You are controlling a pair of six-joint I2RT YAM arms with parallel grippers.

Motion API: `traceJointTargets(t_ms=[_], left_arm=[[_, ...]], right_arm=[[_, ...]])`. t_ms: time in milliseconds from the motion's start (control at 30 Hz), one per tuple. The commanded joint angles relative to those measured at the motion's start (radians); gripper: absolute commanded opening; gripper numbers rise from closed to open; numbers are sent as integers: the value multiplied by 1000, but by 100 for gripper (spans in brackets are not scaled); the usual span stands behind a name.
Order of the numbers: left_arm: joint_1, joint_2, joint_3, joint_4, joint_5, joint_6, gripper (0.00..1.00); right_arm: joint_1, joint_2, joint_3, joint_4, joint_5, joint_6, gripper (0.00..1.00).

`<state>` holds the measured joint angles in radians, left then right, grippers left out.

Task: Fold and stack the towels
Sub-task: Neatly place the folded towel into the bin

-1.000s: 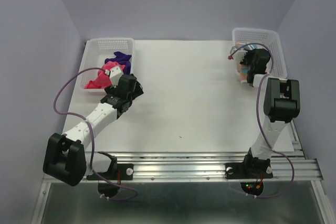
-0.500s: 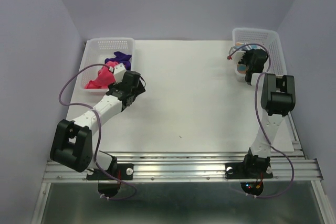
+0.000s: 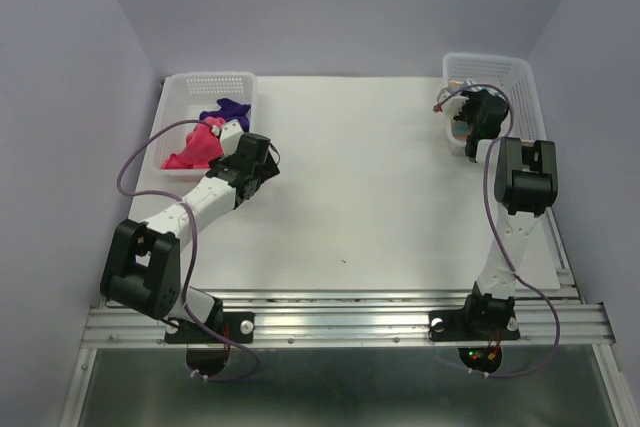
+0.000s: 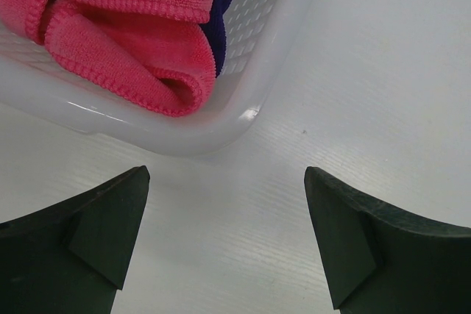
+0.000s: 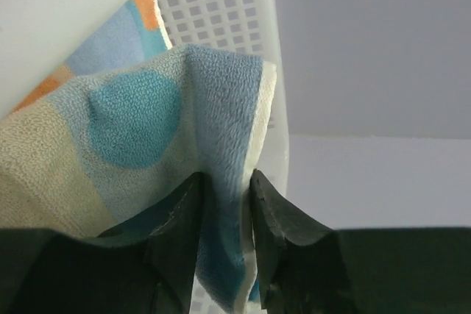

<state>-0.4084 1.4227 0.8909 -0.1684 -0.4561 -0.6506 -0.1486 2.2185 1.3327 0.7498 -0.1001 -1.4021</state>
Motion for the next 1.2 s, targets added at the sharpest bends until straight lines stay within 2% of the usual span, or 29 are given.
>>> traceJointTargets(t_ms=[0,33,67,133,400,633,767,833,900,1067,1167], left_arm=[[5,-27,37,13,-13,-7,99],[5,-27,37,13,-10,-7,99],[5,-30,37,13,-10,-7,99],[5,-36,37,12,-1,-7,99],[5,-114,22,47,31,19,99],[5,-180,13,75,68,45,99],[5,-238,3,90,82,62,99],[5,-280,-1,92,74,69,99],[5,-327,-4,84,62,78,99],[8,-406,2,53,-7,75,99],[20,-418,14,26,-30,72,99]], right_arm=[[-6,0,60,85,2,43,45],[-6,-2,62,83,8,51,50],[-6,-3,63,82,13,58,69],[-6,-14,66,73,40,83,100],[-6,-121,-18,112,59,150,100],[-6,-301,-105,126,83,325,100],[-3,-438,-158,31,31,532,100],[3,-505,-199,-58,-64,636,100],[30,-600,-228,-181,-181,670,100],[182,-740,-253,-253,-130,842,100],[221,-769,-182,-337,-154,1125,100]])
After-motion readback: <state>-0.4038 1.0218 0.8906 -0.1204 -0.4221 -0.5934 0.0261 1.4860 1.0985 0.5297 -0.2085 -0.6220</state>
